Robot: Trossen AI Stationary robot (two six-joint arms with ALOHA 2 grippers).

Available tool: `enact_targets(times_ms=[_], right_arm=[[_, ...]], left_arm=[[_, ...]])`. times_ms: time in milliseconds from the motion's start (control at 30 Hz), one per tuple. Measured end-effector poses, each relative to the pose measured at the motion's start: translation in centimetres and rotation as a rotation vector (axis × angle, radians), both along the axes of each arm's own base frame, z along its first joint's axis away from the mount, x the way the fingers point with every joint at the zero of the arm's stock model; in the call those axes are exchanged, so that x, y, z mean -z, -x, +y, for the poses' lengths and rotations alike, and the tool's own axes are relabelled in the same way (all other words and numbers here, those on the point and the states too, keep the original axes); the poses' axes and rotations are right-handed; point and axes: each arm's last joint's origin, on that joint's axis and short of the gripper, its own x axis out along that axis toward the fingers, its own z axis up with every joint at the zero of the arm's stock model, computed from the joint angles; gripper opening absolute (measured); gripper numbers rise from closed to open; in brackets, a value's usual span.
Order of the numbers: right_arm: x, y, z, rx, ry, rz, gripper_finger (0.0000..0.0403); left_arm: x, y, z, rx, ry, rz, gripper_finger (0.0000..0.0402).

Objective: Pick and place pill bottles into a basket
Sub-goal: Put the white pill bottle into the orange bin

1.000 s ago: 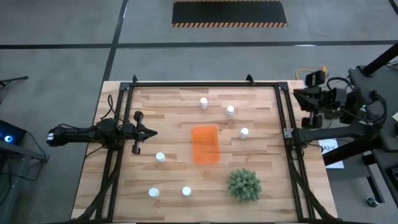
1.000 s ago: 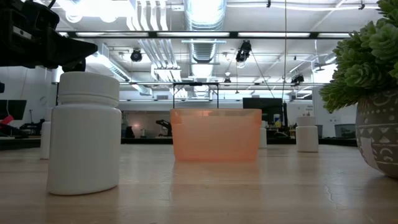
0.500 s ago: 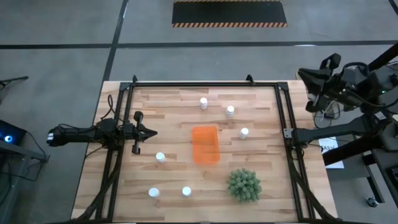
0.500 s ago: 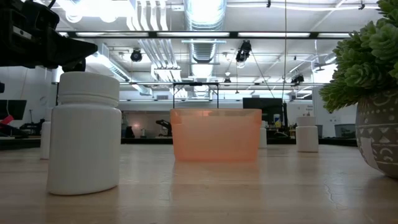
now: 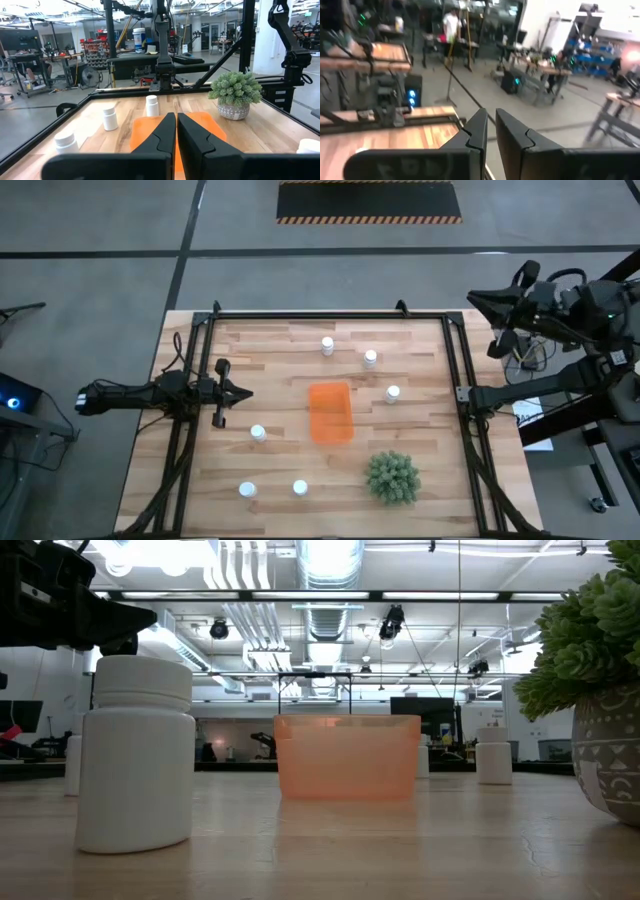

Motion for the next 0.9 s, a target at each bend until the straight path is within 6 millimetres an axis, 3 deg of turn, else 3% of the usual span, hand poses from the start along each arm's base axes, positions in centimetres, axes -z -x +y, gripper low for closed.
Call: enact_targets(times_ms=[900], right_arm=[[-1.6, -5.3, -0.7, 0.136, -0.251, 0.376, 0.0028]], left_arm=[[0.0, 0.0, 0.0, 0.001, 0.000, 0.000, 0.0000]])
